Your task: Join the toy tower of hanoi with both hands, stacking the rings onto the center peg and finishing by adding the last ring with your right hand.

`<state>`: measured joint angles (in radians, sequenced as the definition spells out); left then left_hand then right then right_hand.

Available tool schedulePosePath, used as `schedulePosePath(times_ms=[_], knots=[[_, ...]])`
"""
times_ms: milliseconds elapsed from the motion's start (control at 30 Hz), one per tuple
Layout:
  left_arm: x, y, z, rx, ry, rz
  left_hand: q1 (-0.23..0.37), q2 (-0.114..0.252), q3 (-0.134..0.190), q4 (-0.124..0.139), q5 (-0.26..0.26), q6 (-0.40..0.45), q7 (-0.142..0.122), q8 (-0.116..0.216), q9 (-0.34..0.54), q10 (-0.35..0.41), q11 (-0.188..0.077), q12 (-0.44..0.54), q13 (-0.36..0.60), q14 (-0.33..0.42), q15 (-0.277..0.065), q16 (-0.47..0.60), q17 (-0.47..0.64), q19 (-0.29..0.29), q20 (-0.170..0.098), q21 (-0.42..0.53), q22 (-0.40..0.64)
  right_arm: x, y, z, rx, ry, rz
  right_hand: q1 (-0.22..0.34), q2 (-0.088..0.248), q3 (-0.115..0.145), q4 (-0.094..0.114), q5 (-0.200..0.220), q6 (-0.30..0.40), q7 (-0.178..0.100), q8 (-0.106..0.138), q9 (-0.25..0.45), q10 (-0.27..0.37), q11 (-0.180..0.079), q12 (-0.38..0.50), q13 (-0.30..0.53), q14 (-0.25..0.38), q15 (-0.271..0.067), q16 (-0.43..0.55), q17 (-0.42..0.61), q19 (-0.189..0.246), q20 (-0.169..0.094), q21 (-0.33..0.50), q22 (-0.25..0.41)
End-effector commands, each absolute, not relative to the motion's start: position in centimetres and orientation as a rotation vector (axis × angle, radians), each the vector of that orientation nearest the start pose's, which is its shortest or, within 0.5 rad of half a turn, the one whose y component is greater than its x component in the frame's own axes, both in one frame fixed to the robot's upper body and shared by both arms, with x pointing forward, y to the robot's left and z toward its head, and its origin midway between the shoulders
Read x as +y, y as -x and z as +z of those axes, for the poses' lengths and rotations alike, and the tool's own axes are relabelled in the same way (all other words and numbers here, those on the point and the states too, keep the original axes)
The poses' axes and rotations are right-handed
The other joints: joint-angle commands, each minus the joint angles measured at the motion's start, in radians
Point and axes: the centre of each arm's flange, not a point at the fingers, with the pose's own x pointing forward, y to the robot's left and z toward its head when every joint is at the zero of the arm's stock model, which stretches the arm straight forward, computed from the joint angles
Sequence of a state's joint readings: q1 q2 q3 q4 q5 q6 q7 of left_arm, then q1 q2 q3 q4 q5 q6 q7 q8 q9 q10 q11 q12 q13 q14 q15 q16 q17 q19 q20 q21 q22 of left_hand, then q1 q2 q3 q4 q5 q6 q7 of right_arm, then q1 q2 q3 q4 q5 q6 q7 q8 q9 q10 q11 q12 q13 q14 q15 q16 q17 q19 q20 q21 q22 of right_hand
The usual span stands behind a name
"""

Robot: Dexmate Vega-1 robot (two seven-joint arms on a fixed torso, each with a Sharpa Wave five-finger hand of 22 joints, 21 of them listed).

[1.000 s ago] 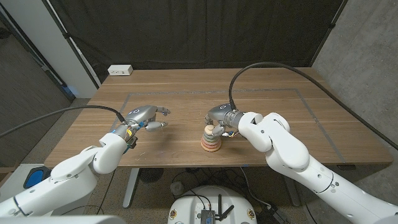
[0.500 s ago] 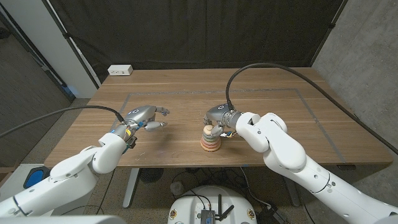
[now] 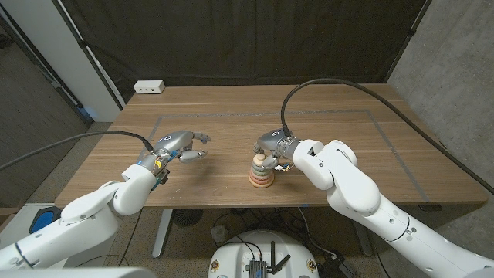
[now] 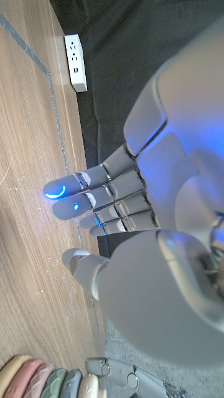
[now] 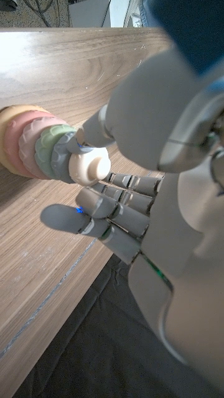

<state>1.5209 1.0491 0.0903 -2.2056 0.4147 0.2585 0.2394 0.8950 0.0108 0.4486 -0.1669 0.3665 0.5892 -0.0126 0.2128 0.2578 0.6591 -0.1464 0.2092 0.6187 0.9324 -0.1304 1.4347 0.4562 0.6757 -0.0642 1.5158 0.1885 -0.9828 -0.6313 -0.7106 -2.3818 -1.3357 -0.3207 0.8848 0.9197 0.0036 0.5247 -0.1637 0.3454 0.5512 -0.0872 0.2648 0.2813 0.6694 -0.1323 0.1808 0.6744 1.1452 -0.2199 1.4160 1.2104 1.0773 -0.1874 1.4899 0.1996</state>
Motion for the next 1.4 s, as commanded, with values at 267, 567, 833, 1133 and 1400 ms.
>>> schedulePosePath(times_ms=[267, 567, 833, 1133, 1400], knots=[[29.46, -46.45, -4.89, -0.628, -1.331, 0.106, -0.004, 0.002, 0.004, 0.001, 0.004, 0.008, 0.004, -0.002, 0.005, 0.009, -0.001, 0.004, 0.002, -0.002, -0.09, 0.001, 0.003, 0.0, -0.139, 0.002, 0.002, -6.15, -42.88, -2.66, -0.458, 1.992, 0.26, 0.006, -0.027, 0.0, -0.001, 0.002, -0.017, 0.003, -0.007, 0.004, -0.025, 0.003, -0.001, -0.007, -0.009, 0.0, -0.012, -0.004, -0.005, -0.033, -0.002, 0.001], [29.61, -46.3, -5.12, -0.624, -1.327, 0.109, -0.006, 0.004, 0.006, 0.001, 0.003, 0.009, 0.005, -0.002, 0.005, 0.008, 0.001, 0.003, 0.003, -0.003, -0.09, 0.002, 0.004, 0.0, -0.14, 0.002, 0.003, -5.85, -42.75, -2.81, -0.461, 2.003, 0.263, 0.005, -0.036, -0.003, -0.001, -0.002, -0.025, -0.002, -0.011, 0.004, -0.043, 0.006, 0.0, -0.013, -0.008, 0.0, -0.015, -0.002, -0.007, -0.033, -0.003, 0.001], [29.73, -46.21, -5.28, -0.621, -1.324, 0.111, -0.007, 0.005, 0.007, 0.001, 0.003, 0.012, 0.006, -0.002, 0.005, 0.009, 0.001, 0.004, 0.004, -0.005, -0.09, 0.001, 0.004, 0.0, -0.139, 0.002, 0.003, -5.78, -42.69, -2.97, -0.459, 2.011, 0.252, -0.001, -0.045, -0.007, 0.001, -0.007, -0.044, -0.002, -0.02, 0.003, -0.072, 0.015, -0.001, -0.022, -0.019, -0.001, -0.031, -0.01, -0.015, -0.033, -0.009, -0.003], [29.86, -46.07, -5.25, -0.623, -1.326, 0.114, -0.008, 0.006, 0.009, 0.0, 0.002, 0.013, 0.004, -0.002, 0.006, 0.012, -0.001, 0.004, 0.005, -0.006, -0.09, 0.0, 0.003, 0.0, -0.139, 0.002, 0.003, -5.69, -42.55, -3.04, -0.463, 2.015, 0.238, -0.003, -0.056, -0.012, 0.002, -0.017, -0.086, 0.008, -0.04, -0.001, -0.142, 0.024, -0.006, -0.039, -0.023, -0.001, -0.047, -0.011, -0.022, -0.033, -0.015, -0.006], [29.93, -45.95, -5.1, -0.624, -1.33, 0.116, -0.008, 0.006, 0.01, 0.0, 0.002, 0.013, 0.005, -0.003, 0.006, 0.011, 0.002, 0.003, 0.004, -0.006, -0.09, 0.0, 0.003, -0.001, -0.139, 0.001, 0.002, -5.96, -42.19, -2.87, -0.466, 2.018, 0.211, -0.002, -0.071, -0.018, 0.0, -0.031, -0.14, 0.005, -0.059, -0.004, -0.209, 0.046, -0.007, -0.063, -0.035, -0.001, -0.074, -0.021, -0.03, -0.033, -0.022, -0.008]])
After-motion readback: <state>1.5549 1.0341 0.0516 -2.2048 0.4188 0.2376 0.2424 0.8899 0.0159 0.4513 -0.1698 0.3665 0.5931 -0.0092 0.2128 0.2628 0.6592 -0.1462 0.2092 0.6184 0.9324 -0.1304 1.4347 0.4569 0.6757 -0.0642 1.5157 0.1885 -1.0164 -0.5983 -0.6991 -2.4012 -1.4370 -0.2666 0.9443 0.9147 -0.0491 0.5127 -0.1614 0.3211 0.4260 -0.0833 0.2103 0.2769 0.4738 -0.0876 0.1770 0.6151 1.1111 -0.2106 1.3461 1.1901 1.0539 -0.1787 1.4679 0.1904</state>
